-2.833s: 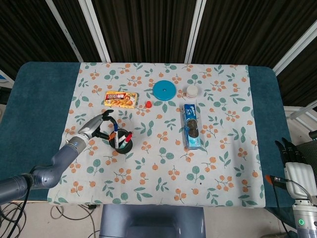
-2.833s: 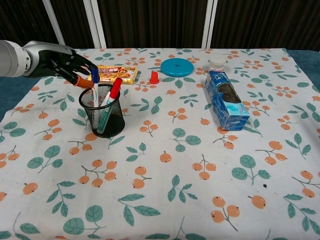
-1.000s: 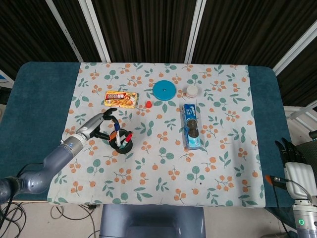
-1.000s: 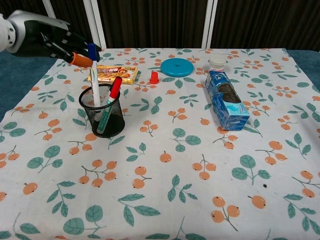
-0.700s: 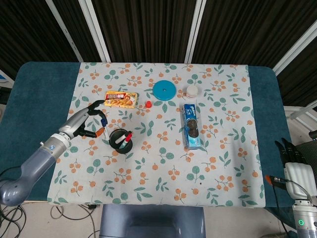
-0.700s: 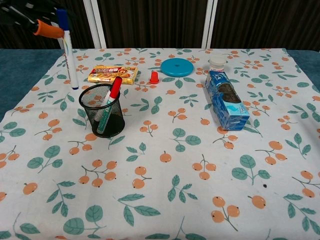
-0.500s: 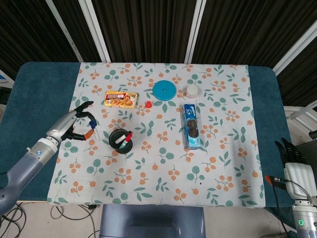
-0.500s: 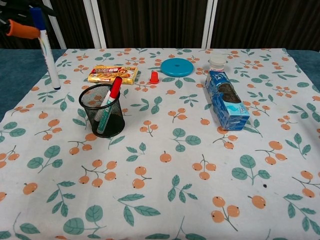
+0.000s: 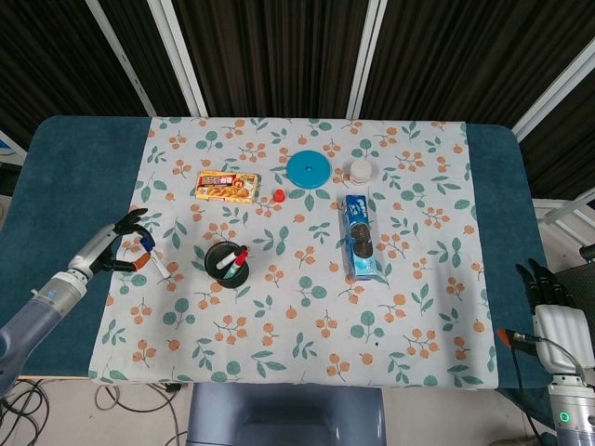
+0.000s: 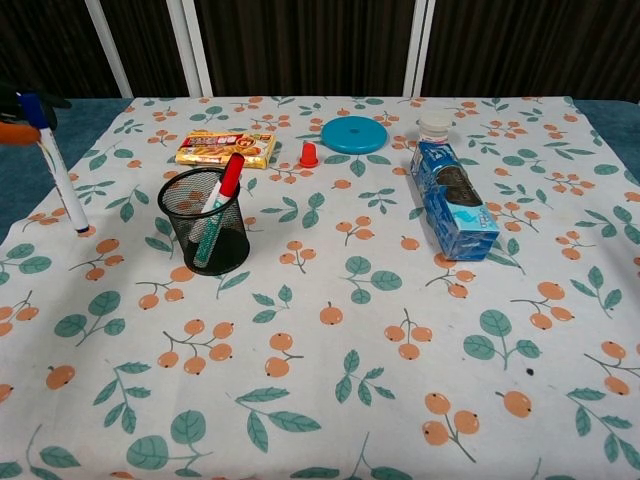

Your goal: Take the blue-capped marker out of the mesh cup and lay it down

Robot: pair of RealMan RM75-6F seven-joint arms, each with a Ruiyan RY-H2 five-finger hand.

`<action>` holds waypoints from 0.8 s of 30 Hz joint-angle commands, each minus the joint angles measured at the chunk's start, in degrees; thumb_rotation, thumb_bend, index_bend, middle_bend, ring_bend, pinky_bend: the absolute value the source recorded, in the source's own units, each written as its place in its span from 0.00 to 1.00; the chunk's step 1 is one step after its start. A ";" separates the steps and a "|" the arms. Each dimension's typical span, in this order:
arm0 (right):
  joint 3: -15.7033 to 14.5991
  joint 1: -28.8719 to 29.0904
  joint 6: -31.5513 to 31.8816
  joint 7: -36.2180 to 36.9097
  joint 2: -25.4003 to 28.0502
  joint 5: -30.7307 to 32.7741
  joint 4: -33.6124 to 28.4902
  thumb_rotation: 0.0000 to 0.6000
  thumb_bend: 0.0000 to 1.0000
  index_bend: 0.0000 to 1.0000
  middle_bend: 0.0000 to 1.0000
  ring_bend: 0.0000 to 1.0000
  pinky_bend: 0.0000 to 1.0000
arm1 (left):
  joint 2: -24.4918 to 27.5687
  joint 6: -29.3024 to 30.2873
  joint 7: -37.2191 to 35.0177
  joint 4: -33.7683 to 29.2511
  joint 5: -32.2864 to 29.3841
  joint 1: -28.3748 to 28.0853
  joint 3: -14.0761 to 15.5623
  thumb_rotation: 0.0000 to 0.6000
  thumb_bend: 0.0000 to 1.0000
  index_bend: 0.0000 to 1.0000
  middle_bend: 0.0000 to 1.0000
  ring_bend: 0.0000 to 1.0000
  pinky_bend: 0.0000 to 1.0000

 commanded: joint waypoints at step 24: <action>-0.15 -0.01 -0.02 0.55 0.23 -0.46 0.15 1.00 0.12 0.09 0.01 0.06 0.17 | -10.51 -6.49 15.21 6.48 -13.72 -9.35 1.12 1.00 0.44 0.50 0.01 0.00 0.00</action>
